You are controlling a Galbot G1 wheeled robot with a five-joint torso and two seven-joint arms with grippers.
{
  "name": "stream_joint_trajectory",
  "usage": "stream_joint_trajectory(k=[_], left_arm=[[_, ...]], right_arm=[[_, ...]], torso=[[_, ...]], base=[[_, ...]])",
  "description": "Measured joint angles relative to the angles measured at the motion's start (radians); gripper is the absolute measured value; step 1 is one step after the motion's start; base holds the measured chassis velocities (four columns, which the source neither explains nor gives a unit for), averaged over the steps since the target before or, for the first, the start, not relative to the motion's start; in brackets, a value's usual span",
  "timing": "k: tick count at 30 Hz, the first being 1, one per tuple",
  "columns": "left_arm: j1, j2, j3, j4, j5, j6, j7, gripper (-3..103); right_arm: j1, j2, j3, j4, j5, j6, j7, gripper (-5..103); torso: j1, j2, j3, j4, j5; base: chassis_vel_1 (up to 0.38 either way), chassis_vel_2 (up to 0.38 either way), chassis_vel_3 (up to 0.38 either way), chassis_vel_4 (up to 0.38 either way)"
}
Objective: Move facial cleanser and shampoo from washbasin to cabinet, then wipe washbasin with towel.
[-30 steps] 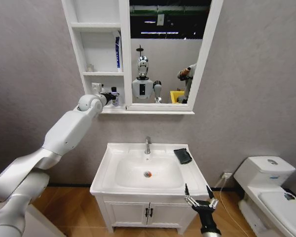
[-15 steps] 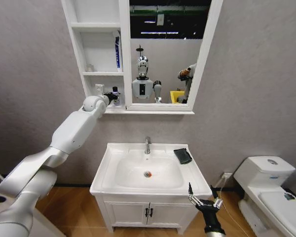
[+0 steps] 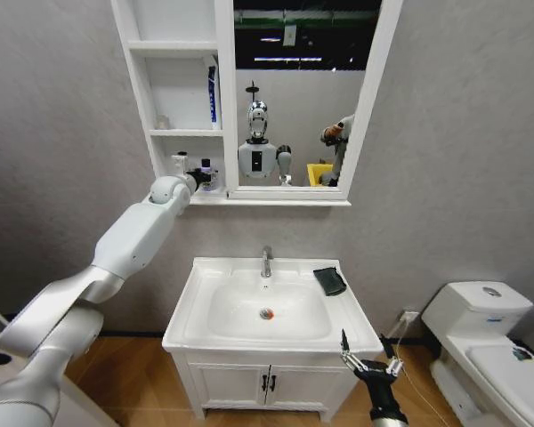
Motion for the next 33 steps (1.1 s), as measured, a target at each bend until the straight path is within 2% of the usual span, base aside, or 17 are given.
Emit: stream_joint_trajectory(k=[2, 5, 14, 15, 16, 20, 21, 22, 25, 26, 29, 30, 31, 33], left_arm=[[0.007, 0.004, -0.005, -0.013, -0.002, -0.015, 0.001, 93], [0.019, 0.013, -0.011, -0.040, -0.010, -0.031, 0.003, 99], [0.084, 0.068, -0.026, -0.177, -0.011, -0.045, -0.038, 100], [0.101, 0.080, -0.032, -0.209, -0.012, -0.051, -0.049, 102], [0.122, 0.095, -0.041, -0.254, -0.015, -0.058, -0.061, 100], [0.186, 0.141, -0.087, -0.390, -0.063, -0.030, -0.096, 96], [0.212, 0.158, -0.102, -0.433, -0.077, -0.024, -0.099, 98], [0.212, 0.158, -0.102, -0.433, -0.077, -0.024, -0.099, 98], [0.333, 0.249, -0.158, -0.553, -0.061, -0.024, -0.066, 100], [0.333, 0.249, -0.158, -0.553, -0.061, -0.024, -0.066, 100], [0.517, 0.358, -0.248, -0.685, -0.020, -0.030, -0.041, 100], [0.585, 0.383, -0.288, -0.732, -0.009, -0.036, -0.041, 100], [0.585, 0.383, -0.288, -0.732, -0.009, -0.036, -0.041, 100], [0.765, 0.428, -0.375, -0.835, 0.009, -0.055, -0.053, 100]], right_arm=[[0.001, 0.000, 0.000, -0.002, 0.000, 0.000, 0.000, 100], [0.002, 0.000, -0.001, -0.006, 0.000, 0.001, 0.000, 100], [0.007, 0.000, -0.006, -0.011, -0.003, 0.001, -0.001, 100], [0.007, 0.000, -0.007, -0.011, -0.003, 0.001, -0.001, 100], [0.007, 0.000, -0.008, -0.011, -0.004, 0.001, -0.001, 100], [0.007, 0.000, -0.010, -0.010, -0.004, -0.001, -0.003, 100], [0.006, -0.001, -0.011, -0.007, -0.002, -0.004, -0.007, 100], [0.006, -0.001, -0.011, -0.007, -0.002, -0.004, -0.007, 100], [0.001, -0.003, -0.011, 0.007, 0.013, -0.018, -0.014, 100], [0.001, -0.003, -0.011, 0.007, 0.013, -0.018, -0.014, 100], [0.008, -0.005, -0.008, 0.011, 0.021, -0.023, -0.015, 100], [0.010, -0.007, -0.008, 0.011, 0.024, -0.025, -0.015, 100], [0.010, -0.007, -0.008, 0.011, 0.024, -0.025, -0.015, 100], [0.013, -0.010, -0.012, 0.010, 0.037, -0.034, -0.015, 100]], torso=[[0.000, 0.000, 0.000, 0.0000, 0.0000], [0.000, 0.000, 0.000, -0.0001, 0.0001], [0.000, 0.000, 0.000, 0.0000, -0.0001], [0.000, 0.000, 0.000, 0.0000, 0.0000], [0.000, 0.000, 0.000, 0.0000, -0.0002], [0.000, 0.000, 0.000, -0.0002, 0.0003], [0.000, 0.000, 0.000, -0.0002, 0.0002], [0.000, 0.000, 0.000, -0.0002, 0.0002], [0.000, 0.000, 0.000, -0.0003, 0.0001], [0.000, 0.000, 0.000, -0.0003, 0.0001], [0.000, 0.000, 0.000, 0.0004, -0.0003], [0.000, 0.000, 0.000, 0.0006, -0.0002], [0.000, 0.000, 0.000, 0.0006, -0.0002], [0.000, 0.000, 0.000, 0.0004, -0.0005]], base=[[0.000, 0.000, 0.000, 0.000], [0.000, 0.000, 0.000, 0.000], [0.000, 0.000, 0.000, 0.000], [0.000, 0.000, 0.000, 0.000], [0.000, 0.000, 0.000, 0.000], [0.000, 0.000, 0.000, 0.000], [0.000, 0.000, 0.000, 0.000], [0.000, 0.000, 0.000, 0.000], [0.000, 0.000, 0.000, 0.000], [0.000, 0.000, 0.000, 0.000], [0.000, 0.000, 0.000, 0.000], [0.000, 0.000, 0.000, 0.000], [0.000, 0.000, 0.000, 0.000], [0.000, 0.000, 0.000, 0.000]])
